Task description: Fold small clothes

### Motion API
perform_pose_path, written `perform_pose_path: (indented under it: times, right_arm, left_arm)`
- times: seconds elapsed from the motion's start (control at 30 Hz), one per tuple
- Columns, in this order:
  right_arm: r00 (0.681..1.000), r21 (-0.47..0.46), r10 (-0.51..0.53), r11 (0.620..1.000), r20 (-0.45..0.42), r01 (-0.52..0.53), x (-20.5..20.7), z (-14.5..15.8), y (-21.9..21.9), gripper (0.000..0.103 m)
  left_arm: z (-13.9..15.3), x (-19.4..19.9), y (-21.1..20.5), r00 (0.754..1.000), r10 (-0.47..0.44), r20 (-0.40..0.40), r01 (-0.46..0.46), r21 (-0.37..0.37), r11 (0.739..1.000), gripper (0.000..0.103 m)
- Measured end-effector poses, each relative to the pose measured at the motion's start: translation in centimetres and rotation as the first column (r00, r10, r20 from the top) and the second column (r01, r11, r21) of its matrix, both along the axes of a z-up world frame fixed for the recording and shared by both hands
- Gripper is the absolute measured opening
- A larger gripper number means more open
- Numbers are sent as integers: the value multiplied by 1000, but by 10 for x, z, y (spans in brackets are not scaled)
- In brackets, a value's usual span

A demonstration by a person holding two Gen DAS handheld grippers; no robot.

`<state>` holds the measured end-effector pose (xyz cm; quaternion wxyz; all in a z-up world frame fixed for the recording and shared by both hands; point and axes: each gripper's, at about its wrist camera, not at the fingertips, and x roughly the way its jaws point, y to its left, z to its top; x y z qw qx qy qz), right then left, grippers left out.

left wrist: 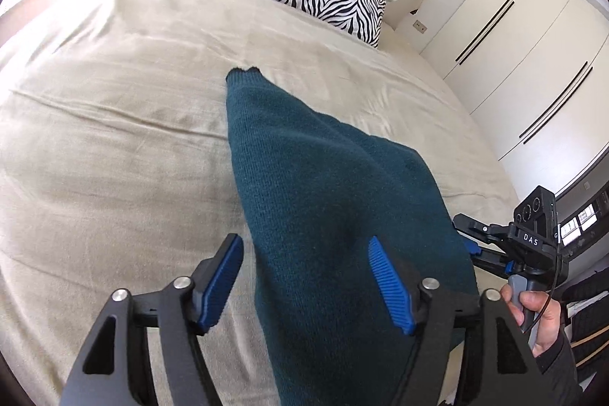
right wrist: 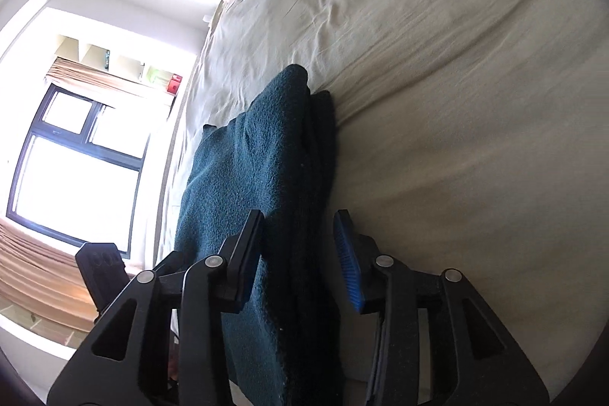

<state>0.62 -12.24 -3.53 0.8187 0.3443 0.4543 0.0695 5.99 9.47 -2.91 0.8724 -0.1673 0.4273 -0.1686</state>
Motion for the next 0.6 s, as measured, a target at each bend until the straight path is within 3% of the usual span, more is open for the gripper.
perform_pose_path:
  times: [0.03, 0.1, 0.2, 0.27, 0.33, 0.43, 0.47, 0.57, 0.6]
  right_arm:
    - [1000, -61, -18, 998, 21, 19, -7, 11, 0, 49]
    - [996, -168, -39, 984, 81, 52, -24, 35, 2, 49]
    - [980, -353, -62, 927, 187, 126, -52, 70, 17, 55]
    - [961, -449, -56, 876, 270, 177, -72, 95, 26, 66]
    - [932, -507, -47, 828, 360, 238, -94, 118, 34, 90]
    - [851, -530, -19, 775, 525, 344, -134, 151, 51, 103]
    - [832, -548, -7, 749, 555, 372, -146, 165, 51, 103]
    - [833, -616, 44, 695, 552, 372, -164, 189, 65, 103]
    - [838, -623, 61, 699, 542, 352, -167, 196, 69, 103]
  left_arm:
    - [9, -9, 0, 999, 10, 39, -10, 14, 1000, 89]
    - [29, -30, -5, 992, 26, 123, -37, 80, 996, 91]
    - [63, -53, -22, 963, 63, 263, -118, 199, 973, 103]
    - [85, -68, -34, 929, 91, 358, -185, 238, 953, 103]
    - [104, -88, -40, 898, 93, 430, -231, 282, 931, 103]
    - [125, -112, -48, 863, 100, 494, -306, 356, 883, 103]
    - [130, -116, -50, 854, 112, 508, -335, 372, 866, 103]
    - [136, -132, -51, 842, 187, 507, -436, 433, 789, 103]
    - [136, -131, -50, 845, 198, 496, -439, 435, 786, 103]
